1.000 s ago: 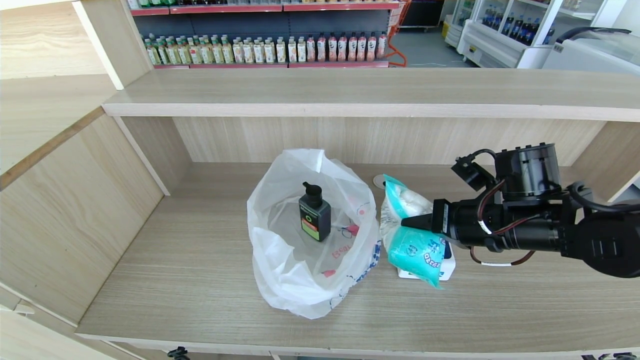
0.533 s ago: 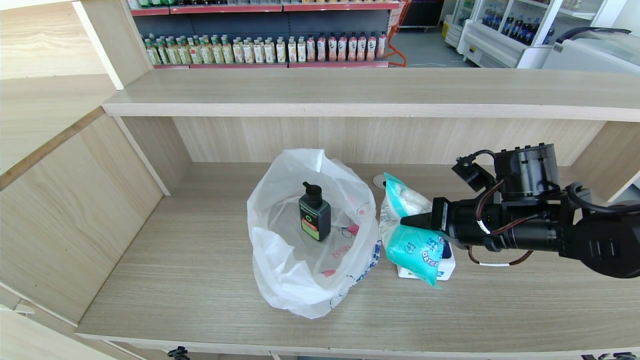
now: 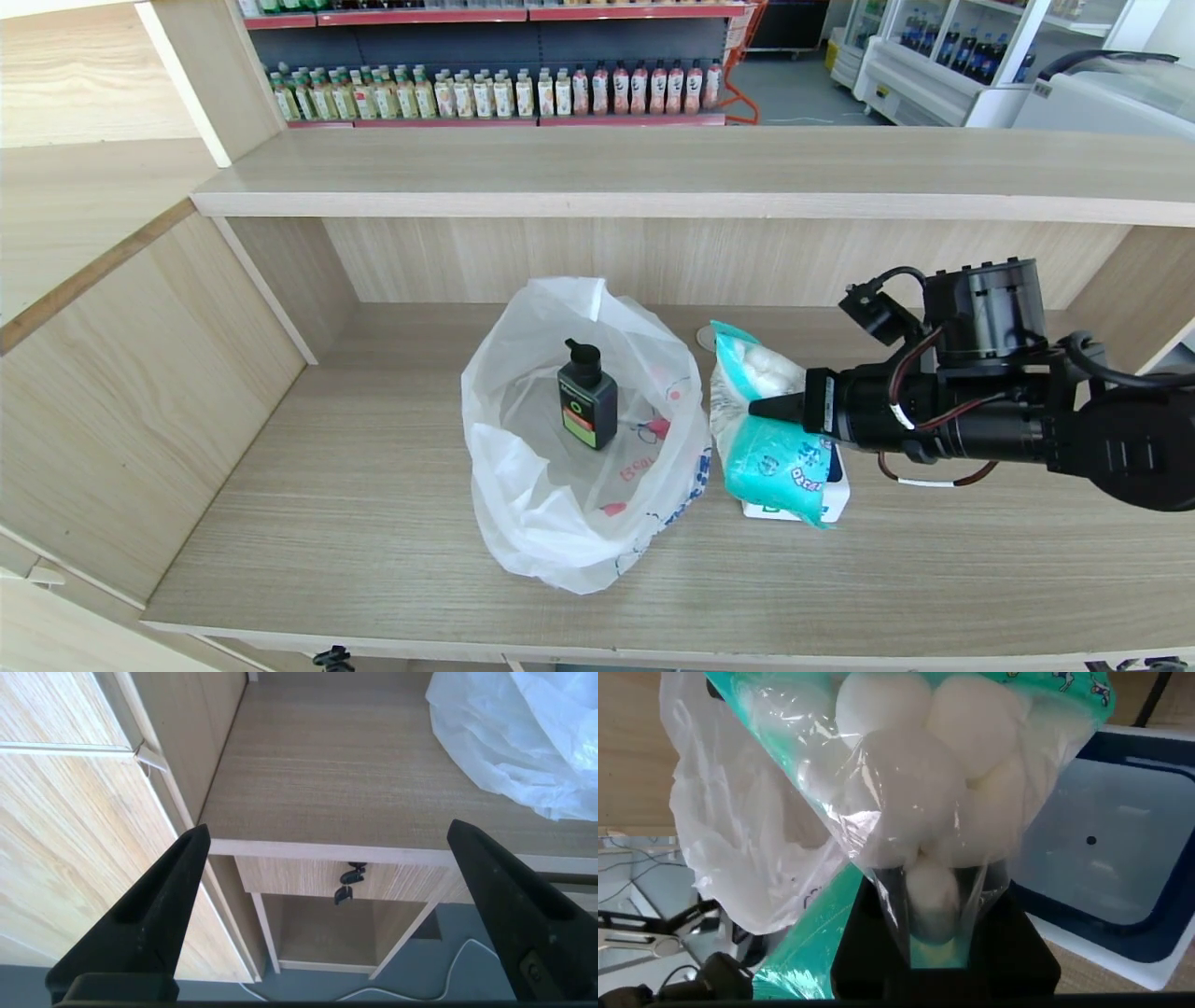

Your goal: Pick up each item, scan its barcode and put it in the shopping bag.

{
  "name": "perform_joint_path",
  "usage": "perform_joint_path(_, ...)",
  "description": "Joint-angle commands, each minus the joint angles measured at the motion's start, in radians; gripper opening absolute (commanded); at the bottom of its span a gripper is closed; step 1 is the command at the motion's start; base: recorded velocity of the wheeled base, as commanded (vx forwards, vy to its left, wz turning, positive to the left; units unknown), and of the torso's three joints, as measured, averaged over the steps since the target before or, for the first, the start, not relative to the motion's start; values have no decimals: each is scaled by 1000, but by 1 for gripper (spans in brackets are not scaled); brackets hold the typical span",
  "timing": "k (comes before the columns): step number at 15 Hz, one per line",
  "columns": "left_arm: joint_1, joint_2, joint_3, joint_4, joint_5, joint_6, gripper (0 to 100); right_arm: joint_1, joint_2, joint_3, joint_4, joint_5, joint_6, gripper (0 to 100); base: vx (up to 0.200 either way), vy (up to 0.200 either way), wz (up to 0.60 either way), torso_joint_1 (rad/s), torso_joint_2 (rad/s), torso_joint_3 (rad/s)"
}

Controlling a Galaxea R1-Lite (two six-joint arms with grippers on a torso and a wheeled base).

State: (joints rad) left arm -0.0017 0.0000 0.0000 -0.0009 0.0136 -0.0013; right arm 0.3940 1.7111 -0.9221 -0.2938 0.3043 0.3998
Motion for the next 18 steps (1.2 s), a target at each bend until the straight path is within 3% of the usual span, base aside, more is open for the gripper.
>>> perform_joint_path(1,0,2,0,-1,0,0,100,35,-70,-64,148,-171,-167,0,0,0,0,0,0,0)
perform_joint_path(2,0,2,0,-1,0,0,100,55,-103,-106,314,-404,-315,0,0,0,0,0,0,0)
perform_joint_path(3,0,2,0,-1,0,0,100,72,-131,-130,435,-617,-365,0,0,0,0,0,0,0)
perform_joint_path(4,0,2,0,-1,0,0,100,85,-159,-147,466,-709,-361,0,0,0,0,0,0,0)
perform_joint_path(11,0,2,0,-1,0,0,100,200,-176,-247,453,-703,-441,0,0,0,0,0,0,0)
perform_joint_path(18,0,2,0,1,0,0,100,269,-206,-205,249,-602,-587,0,0,0,600,1,2,2)
